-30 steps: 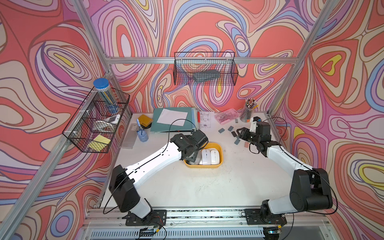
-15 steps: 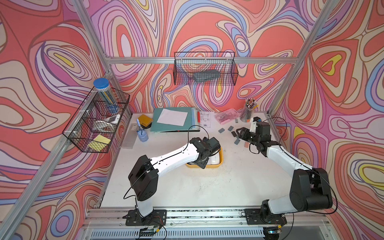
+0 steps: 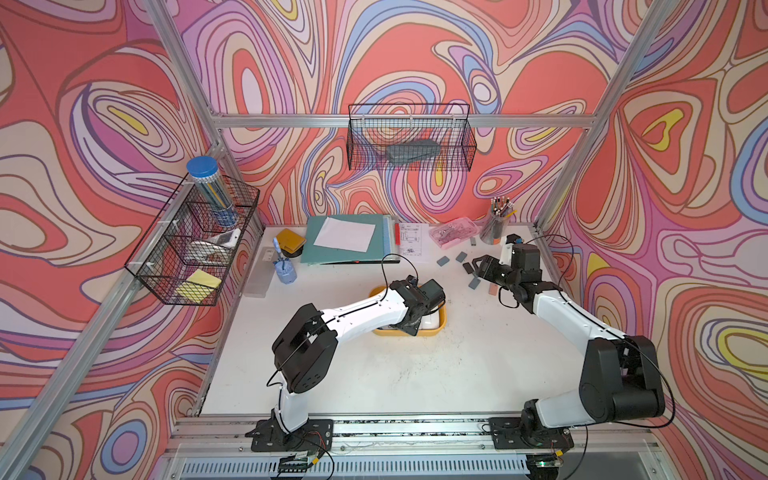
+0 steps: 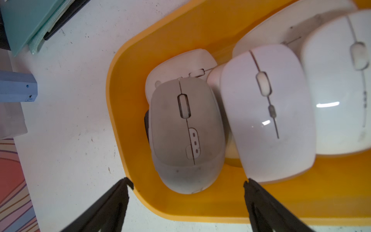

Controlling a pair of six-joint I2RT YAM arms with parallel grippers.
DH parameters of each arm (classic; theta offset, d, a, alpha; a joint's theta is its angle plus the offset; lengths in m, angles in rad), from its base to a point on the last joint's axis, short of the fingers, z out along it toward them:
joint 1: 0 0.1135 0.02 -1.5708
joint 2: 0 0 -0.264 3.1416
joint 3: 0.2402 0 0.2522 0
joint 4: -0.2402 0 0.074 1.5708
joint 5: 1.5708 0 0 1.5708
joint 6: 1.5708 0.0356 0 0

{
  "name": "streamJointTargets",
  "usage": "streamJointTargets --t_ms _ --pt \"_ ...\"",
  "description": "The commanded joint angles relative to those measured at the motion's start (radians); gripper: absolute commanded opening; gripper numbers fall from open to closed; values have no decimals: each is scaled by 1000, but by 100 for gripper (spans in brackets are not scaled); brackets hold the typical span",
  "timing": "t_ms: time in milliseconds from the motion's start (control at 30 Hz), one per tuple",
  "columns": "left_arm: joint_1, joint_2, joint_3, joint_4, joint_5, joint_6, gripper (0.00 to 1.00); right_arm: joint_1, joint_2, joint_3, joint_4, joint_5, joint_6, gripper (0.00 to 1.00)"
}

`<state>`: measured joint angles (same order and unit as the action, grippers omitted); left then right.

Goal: Take out the mouse from the storage box
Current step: Pick up the mouse from the storage box.

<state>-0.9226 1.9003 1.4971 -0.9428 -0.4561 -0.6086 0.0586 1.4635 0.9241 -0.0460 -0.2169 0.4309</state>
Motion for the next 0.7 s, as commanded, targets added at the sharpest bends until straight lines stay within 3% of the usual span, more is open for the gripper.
streamJointTargets --t_ms 0,467,667 --pt "0 15 -22 24 -71 -51 93 4 14 22 -8 11 -13 59" --pt "11 60 -51 69 -66 -57 91 5 23 25 -18 22 -14 59" --pt "39 53 -104 143 -64 -51 80 5 24 24 -13 22 -11 59"
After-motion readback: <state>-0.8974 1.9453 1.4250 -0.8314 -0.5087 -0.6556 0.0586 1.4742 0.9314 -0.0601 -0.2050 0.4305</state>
